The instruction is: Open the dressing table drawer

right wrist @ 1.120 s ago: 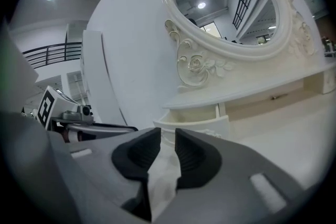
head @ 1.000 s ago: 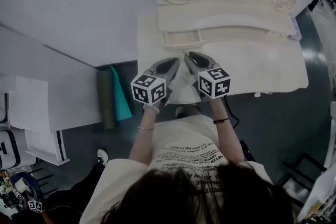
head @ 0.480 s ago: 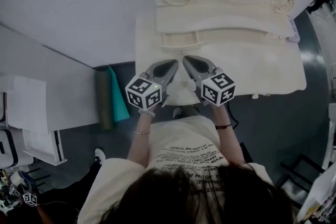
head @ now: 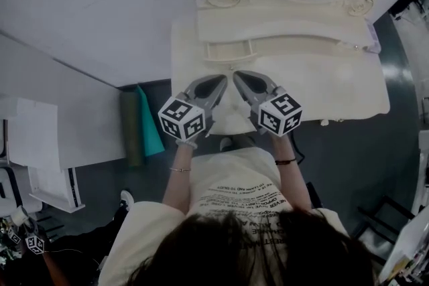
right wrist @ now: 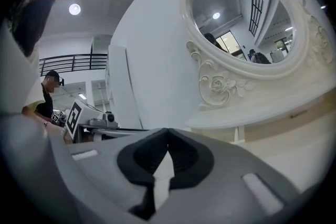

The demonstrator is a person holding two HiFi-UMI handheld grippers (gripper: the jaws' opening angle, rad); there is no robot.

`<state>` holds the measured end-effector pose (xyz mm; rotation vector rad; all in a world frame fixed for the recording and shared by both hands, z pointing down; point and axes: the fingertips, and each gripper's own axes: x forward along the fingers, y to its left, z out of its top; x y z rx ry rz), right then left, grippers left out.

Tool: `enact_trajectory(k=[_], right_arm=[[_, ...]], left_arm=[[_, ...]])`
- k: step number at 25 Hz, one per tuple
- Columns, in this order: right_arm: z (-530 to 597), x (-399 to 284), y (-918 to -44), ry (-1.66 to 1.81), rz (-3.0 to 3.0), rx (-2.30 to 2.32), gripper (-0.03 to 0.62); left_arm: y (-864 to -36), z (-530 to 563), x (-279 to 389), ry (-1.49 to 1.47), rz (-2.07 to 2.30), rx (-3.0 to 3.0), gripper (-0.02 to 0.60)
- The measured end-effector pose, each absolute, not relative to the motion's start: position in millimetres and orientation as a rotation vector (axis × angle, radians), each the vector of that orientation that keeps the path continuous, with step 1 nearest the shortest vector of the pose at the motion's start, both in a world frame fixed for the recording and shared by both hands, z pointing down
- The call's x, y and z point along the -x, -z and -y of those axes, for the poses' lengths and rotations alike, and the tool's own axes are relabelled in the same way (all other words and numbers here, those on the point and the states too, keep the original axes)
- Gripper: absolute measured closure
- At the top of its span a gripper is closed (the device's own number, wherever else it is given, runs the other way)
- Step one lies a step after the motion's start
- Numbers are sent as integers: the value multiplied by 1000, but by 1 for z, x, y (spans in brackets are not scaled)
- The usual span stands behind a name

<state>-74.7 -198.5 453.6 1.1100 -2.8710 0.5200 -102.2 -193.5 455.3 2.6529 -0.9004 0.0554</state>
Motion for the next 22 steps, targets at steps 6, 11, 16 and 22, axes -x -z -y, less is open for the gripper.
enact_trajectory(k=[6,11,16,22], right_arm=[[198,77,-450,-496,2886,-1105,591],[200,79,-447,-492,2902,-1104,591],[203,80,-444,-499,2916,-1107,591],[202,74,-444,-518,2920,-1127,591]], left_arm=[[-454,193,103,-42,901,-2658,584],[-451,194,104,-40,909,-2667,584],[-448,195,104,-35,915,-2675,584],[-448,194,101,-37,914,-2673,584]])
